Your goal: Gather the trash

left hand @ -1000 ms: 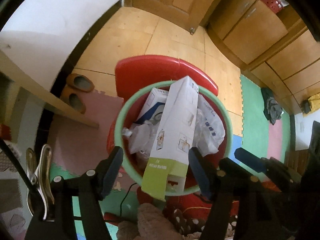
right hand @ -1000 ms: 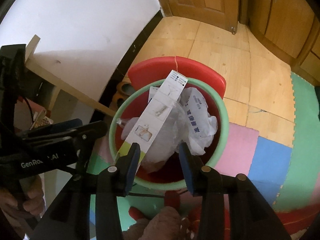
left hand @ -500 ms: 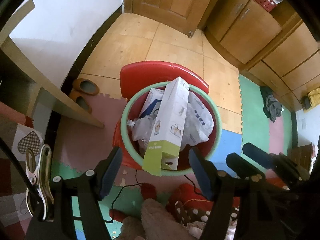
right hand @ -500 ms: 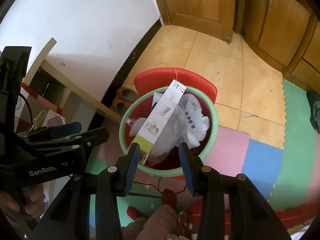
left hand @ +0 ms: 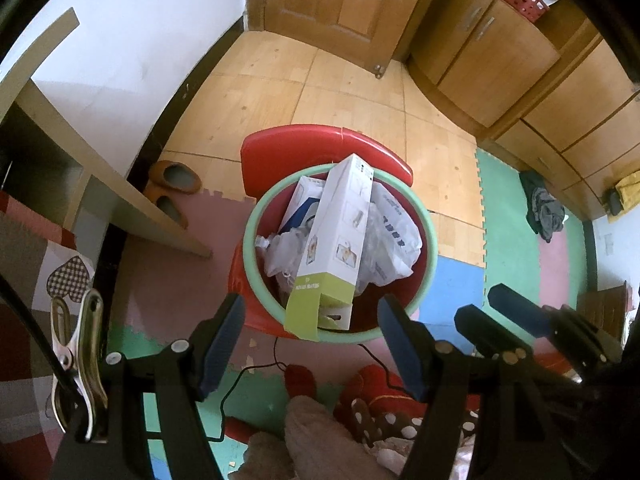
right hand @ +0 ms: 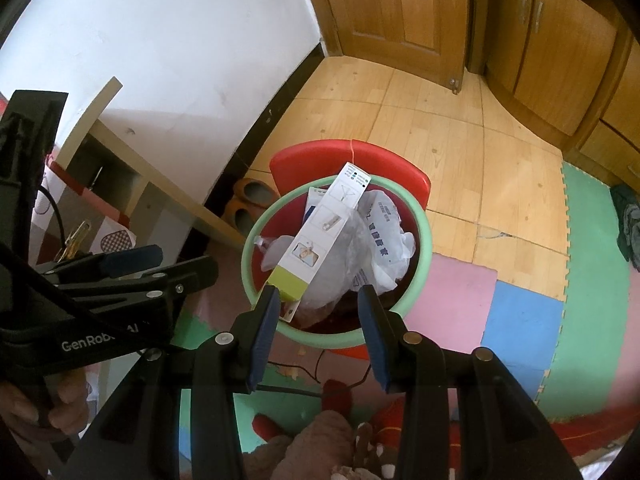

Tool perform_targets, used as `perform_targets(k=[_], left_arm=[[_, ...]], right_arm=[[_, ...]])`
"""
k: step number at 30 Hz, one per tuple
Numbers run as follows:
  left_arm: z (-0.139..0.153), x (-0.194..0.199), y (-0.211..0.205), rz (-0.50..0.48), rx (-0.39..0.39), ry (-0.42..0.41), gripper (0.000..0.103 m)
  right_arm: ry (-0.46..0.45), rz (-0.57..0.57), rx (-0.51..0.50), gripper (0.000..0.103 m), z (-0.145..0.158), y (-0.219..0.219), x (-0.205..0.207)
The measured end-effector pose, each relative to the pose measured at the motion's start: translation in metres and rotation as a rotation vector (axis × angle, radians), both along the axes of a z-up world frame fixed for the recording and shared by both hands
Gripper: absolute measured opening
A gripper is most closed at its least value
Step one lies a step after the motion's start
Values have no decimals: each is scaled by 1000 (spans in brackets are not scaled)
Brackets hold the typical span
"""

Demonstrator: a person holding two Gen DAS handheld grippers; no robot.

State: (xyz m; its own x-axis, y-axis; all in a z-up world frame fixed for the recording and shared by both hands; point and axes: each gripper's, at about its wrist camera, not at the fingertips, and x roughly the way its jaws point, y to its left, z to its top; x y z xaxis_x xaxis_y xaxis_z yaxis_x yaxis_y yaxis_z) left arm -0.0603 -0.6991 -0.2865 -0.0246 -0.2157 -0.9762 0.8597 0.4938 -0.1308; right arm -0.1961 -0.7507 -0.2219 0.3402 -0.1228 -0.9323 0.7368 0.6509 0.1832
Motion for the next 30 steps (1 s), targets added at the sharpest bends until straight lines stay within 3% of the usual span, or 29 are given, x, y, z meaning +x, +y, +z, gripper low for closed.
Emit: perform_targets(k=[30], left_arm=[[1,-8,1,-9,12,-5,72]], right_arm=[[-1,2,0,41,1,-1,-2]])
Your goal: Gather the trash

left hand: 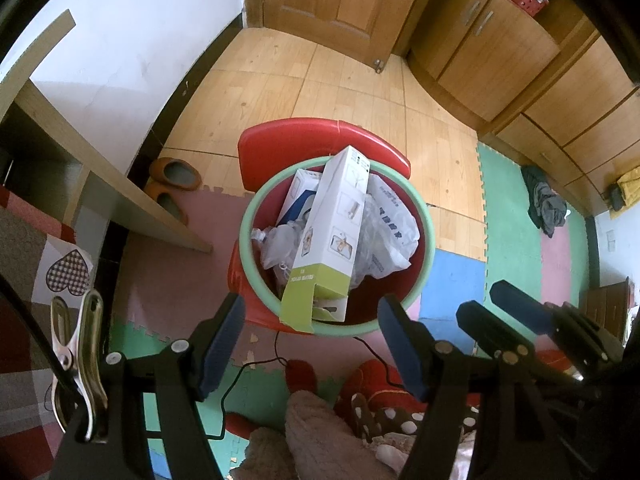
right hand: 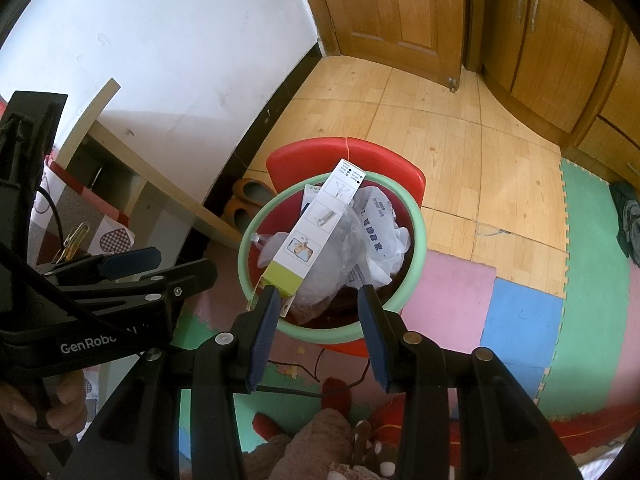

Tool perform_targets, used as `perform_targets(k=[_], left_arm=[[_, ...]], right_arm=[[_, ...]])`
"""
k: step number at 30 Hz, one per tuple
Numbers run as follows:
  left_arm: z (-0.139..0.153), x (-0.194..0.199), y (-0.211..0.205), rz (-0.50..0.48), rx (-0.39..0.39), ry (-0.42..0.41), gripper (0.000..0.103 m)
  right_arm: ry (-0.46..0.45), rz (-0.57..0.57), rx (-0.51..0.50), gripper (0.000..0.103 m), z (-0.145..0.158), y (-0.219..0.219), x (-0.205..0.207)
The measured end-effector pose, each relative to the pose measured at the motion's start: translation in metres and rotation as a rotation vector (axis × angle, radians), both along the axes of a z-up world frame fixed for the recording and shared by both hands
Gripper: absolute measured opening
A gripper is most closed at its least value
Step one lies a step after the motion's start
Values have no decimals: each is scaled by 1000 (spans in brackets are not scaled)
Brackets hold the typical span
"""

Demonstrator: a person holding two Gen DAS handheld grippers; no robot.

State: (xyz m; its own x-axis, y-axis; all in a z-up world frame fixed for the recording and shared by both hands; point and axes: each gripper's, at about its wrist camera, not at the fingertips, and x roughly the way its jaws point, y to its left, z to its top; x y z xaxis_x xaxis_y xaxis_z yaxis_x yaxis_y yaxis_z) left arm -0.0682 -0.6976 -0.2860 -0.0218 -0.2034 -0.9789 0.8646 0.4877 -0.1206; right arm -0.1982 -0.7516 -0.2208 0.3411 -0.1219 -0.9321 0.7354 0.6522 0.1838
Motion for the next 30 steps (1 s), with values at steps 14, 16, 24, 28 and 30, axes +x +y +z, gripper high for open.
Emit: perform_targets(k=[14,16,24,28,30], left_arm=[[0,0,-1,0,0,-1,72],[0,0,-1,-1,1,-1,72],[0,0,-2,3,2,-1,72],[-1,-1,-1,8,11,-10,72],[-3,-2,0,10,15,-8,72]], right_arm=[[0,0,2,41,0,-1,0],[0,0,2,41,0,-1,0],[0,0,2,41,0,-2,-1],[0,1,1,41,1,-2,-2],[0,0,1,41,1,-2,-3]])
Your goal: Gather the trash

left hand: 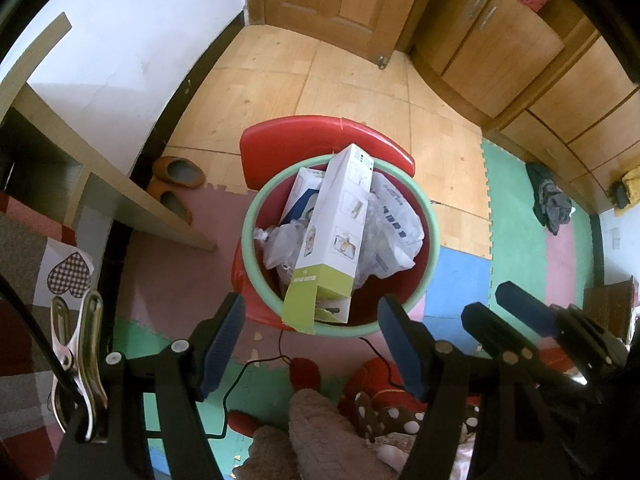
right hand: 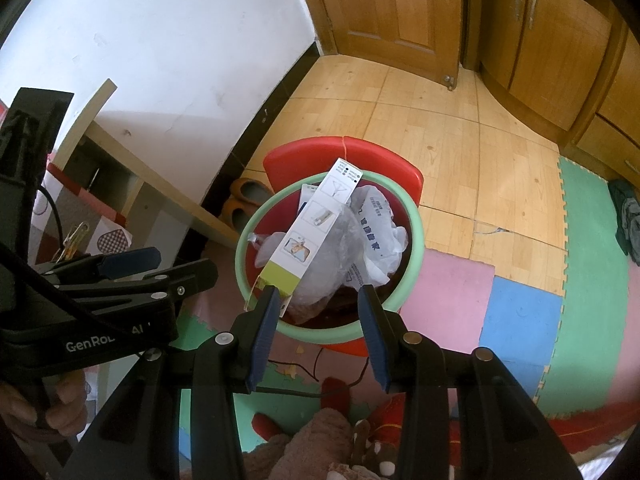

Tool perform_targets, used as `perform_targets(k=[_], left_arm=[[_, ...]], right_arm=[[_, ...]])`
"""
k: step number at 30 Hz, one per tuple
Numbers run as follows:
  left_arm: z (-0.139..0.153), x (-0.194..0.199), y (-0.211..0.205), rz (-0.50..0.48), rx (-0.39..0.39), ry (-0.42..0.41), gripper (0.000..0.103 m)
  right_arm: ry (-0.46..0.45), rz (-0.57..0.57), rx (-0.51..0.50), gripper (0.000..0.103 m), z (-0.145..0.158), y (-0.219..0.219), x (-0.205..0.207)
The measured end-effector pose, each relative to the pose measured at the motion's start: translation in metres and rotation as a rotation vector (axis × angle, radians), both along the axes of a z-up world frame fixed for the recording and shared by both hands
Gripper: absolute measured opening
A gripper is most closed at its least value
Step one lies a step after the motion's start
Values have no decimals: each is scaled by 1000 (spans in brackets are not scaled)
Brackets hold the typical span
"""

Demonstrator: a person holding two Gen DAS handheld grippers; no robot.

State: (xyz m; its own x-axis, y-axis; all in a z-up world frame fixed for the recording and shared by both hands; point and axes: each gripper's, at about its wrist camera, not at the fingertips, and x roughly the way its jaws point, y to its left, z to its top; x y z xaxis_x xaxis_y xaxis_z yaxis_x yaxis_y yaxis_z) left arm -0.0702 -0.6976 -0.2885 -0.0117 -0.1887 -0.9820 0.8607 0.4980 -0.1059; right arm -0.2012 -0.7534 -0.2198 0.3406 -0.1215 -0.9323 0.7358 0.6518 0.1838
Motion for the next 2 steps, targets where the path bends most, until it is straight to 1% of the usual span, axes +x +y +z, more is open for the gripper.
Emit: perform_targets(k=[2], left_arm=[[-1,0,2,1,0,4,72]], right_arm=[[0,-1,1,41,0,0,1]])
